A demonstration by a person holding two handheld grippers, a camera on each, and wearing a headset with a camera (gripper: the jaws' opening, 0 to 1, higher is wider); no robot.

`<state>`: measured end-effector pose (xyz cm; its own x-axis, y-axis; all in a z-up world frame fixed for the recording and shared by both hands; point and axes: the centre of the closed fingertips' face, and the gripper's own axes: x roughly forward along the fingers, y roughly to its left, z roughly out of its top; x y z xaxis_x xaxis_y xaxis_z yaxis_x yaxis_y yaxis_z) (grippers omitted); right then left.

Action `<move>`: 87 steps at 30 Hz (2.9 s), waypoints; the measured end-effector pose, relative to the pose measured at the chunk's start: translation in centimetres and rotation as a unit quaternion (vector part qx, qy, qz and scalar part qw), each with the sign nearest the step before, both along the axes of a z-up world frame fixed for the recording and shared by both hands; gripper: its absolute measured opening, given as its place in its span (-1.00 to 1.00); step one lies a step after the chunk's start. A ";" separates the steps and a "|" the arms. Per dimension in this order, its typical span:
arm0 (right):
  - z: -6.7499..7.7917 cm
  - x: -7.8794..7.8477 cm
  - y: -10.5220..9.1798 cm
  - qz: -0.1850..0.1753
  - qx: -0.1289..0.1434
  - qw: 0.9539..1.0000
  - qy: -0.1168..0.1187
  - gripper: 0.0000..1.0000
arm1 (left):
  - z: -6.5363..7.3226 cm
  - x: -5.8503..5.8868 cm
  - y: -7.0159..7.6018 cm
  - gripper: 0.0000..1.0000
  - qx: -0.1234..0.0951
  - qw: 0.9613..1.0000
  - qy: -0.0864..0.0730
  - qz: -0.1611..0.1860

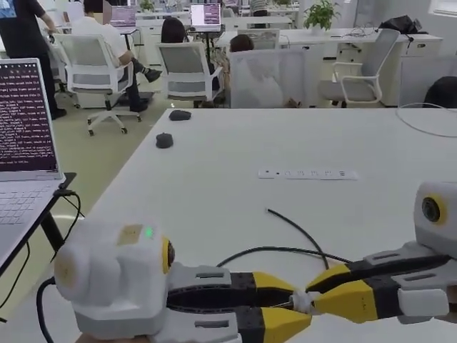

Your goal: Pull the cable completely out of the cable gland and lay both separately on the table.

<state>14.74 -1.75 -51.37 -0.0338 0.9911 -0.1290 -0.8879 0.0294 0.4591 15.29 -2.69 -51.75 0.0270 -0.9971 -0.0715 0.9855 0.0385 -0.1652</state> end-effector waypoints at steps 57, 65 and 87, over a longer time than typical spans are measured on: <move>0.6 1.4 0.9 -0.008 -0.043 0.991 -0.123 -0.75 | 1.7 2.0 1.2 -0.71 -0.049 0.993 0.094 0.042; 0.3 1.6 1.2 -0.018 -0.065 0.977 -0.204 -0.79 | 1.2 2.4 1.7 -0.74 -0.057 0.985 0.156 0.039; 0.1 2.0 1.1 -0.016 -0.070 0.938 -0.339 -0.75 | 1.0 2.4 1.6 -0.73 -0.065 0.981 0.180 0.029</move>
